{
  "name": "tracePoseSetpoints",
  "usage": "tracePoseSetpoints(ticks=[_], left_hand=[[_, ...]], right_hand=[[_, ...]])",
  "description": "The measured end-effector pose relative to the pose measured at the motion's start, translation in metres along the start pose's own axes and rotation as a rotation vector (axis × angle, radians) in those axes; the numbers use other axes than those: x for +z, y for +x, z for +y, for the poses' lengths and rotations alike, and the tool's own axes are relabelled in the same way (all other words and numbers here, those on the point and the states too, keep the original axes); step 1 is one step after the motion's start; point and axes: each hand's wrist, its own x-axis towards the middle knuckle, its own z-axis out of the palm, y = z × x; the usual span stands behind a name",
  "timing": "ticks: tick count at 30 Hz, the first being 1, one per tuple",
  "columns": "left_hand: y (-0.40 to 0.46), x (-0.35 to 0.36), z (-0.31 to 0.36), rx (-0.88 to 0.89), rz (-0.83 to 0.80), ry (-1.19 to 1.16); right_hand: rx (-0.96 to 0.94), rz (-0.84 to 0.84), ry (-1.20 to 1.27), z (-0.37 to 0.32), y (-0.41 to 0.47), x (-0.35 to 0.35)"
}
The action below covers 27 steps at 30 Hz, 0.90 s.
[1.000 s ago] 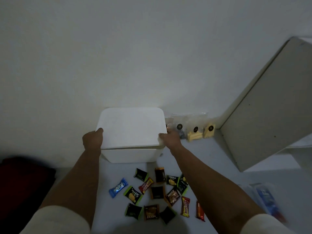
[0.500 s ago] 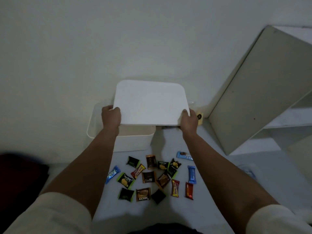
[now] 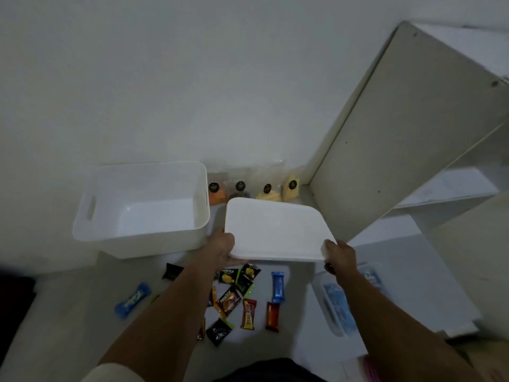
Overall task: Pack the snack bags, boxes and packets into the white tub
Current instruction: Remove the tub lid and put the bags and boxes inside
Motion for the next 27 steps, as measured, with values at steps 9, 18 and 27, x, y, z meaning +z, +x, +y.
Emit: tracePoseSetpoints(ticks=[9,18,27], left_hand=[[0.067,-0.010,-0.034,-0.107,0.254,-0.222],[0.105,0.002,-0.037,-0.003,0.451,-0.308],[0.106,0.011,-0.051,0.061,0.524,-0.273]], right_hand=[[0.034,-0.341,-0.266,-0.002,0.071,0.035],[0.345,-0.338,0.112,-0.013,0.092,0.056],[0.387,-0.409,0.112,0.003,0.087,0.060]])
